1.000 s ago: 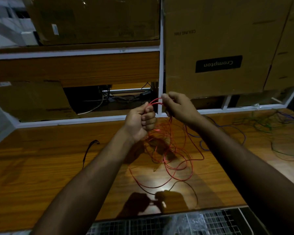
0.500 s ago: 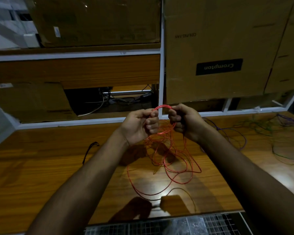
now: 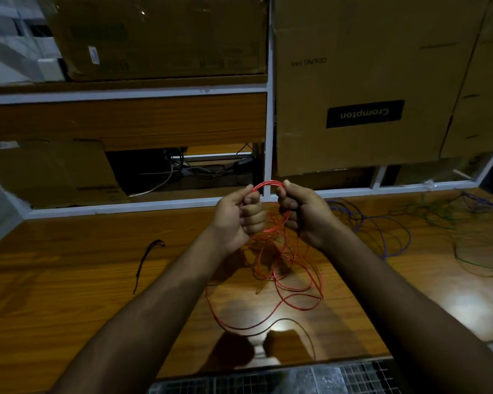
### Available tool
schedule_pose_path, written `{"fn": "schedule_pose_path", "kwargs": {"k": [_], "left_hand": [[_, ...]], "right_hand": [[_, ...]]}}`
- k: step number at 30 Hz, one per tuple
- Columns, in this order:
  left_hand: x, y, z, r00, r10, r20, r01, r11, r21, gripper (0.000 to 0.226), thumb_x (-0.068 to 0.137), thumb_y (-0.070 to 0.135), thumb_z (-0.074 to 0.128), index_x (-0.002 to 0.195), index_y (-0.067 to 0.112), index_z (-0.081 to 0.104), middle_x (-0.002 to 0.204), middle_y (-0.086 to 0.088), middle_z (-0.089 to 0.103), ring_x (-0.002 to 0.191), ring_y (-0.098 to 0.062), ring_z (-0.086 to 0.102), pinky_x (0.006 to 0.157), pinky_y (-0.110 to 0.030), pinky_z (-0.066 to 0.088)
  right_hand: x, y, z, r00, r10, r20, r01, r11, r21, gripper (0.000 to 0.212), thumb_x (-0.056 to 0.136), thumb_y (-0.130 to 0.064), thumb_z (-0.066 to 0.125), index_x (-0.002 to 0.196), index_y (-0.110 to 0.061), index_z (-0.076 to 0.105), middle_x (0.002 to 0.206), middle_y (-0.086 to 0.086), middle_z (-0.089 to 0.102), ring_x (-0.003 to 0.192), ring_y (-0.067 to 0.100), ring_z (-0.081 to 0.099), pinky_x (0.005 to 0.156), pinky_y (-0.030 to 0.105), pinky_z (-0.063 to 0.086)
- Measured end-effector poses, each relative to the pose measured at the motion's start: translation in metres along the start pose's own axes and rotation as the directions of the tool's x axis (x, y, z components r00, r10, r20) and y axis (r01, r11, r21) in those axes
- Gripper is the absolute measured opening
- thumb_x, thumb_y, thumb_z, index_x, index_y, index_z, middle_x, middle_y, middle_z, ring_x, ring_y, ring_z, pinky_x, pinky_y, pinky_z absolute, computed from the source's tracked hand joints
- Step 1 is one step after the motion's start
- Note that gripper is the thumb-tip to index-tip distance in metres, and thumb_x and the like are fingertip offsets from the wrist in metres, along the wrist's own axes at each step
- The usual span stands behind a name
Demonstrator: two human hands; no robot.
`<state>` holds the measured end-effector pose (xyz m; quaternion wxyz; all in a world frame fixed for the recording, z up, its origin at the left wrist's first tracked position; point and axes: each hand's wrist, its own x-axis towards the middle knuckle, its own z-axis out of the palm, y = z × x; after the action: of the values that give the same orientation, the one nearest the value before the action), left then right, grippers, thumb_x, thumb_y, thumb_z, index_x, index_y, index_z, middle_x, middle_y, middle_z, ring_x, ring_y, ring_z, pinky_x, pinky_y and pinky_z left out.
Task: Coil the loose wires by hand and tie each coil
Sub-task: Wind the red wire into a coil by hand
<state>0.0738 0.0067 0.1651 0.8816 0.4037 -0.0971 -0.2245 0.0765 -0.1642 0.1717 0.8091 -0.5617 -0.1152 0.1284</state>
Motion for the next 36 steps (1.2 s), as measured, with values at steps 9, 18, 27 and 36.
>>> {"fn": "schedule_pose_path", "kwargs": {"k": [9, 18, 27, 36], "left_hand": [[0.001, 0.020, -0.004, 0.968, 0.162, -0.190, -0.182, 0.979, -0.092, 0.054, 0.103, 0.031, 0.030, 0.051, 0.023, 0.041, 0.040, 0.009, 0.024, 0.032, -0.007, 0.020, 0.037, -0.021, 0.012], [0.005, 0.035, -0.008, 0.947, 0.225, -0.229, -0.248, 0.965, -0.078, 0.050, 0.105, 0.029, 0.029, 0.056, 0.021, 0.039, 0.042, 0.008, 0.023, 0.035, -0.008, 0.020, 0.035, -0.021, 0.015], [0.006, 0.022, -0.005, 0.950, 0.212, -0.229, -0.216, 0.976, 0.008, 0.045, 0.105, 0.030, 0.029, 0.062, 0.021, 0.037, 0.044, 0.008, 0.024, 0.037, -0.008, 0.019, 0.038, -0.022, 0.015], [0.003, 0.014, -0.011, 0.964, 0.203, -0.174, -0.199, 0.979, 0.038, 0.046, 0.105, 0.029, 0.029, 0.062, 0.021, 0.041, 0.046, 0.008, 0.026, 0.037, -0.006, 0.022, 0.037, -0.020, 0.018]], "right_hand": [[-0.026, 0.034, -0.043, 0.967, 0.142, 0.212, -0.142, 0.990, -0.014, 0.042, 0.095, 0.003, 0.050, 0.135, -0.009, 0.054, 0.125, 0.007, 0.067, 0.059, 0.006, 0.052, 0.050, 0.017, 0.036], [-0.053, 0.070, -0.061, 0.958, 0.241, -0.154, -0.274, 0.929, -0.248, 0.025, 0.097, -0.009, 0.057, 0.121, -0.003, 0.058, 0.104, 0.023, 0.070, 0.093, 0.034, 0.072, 0.083, 0.044, 0.060], [-0.071, 0.038, 0.019, 0.982, -0.172, -0.083, -0.064, 0.113, -0.992, 0.004, 0.092, -0.016, 0.064, 0.091, -0.020, 0.064, 0.087, -0.003, 0.066, 0.081, 0.011, 0.065, 0.068, 0.026, 0.057], [-0.069, -0.008, 0.051, 0.930, 0.005, 0.368, 0.368, 0.022, -0.929, 0.031, 0.093, -0.015, 0.062, 0.122, -0.024, 0.061, 0.112, 0.002, 0.047, 0.106, 0.021, 0.049, 0.087, 0.028, 0.045]]}}
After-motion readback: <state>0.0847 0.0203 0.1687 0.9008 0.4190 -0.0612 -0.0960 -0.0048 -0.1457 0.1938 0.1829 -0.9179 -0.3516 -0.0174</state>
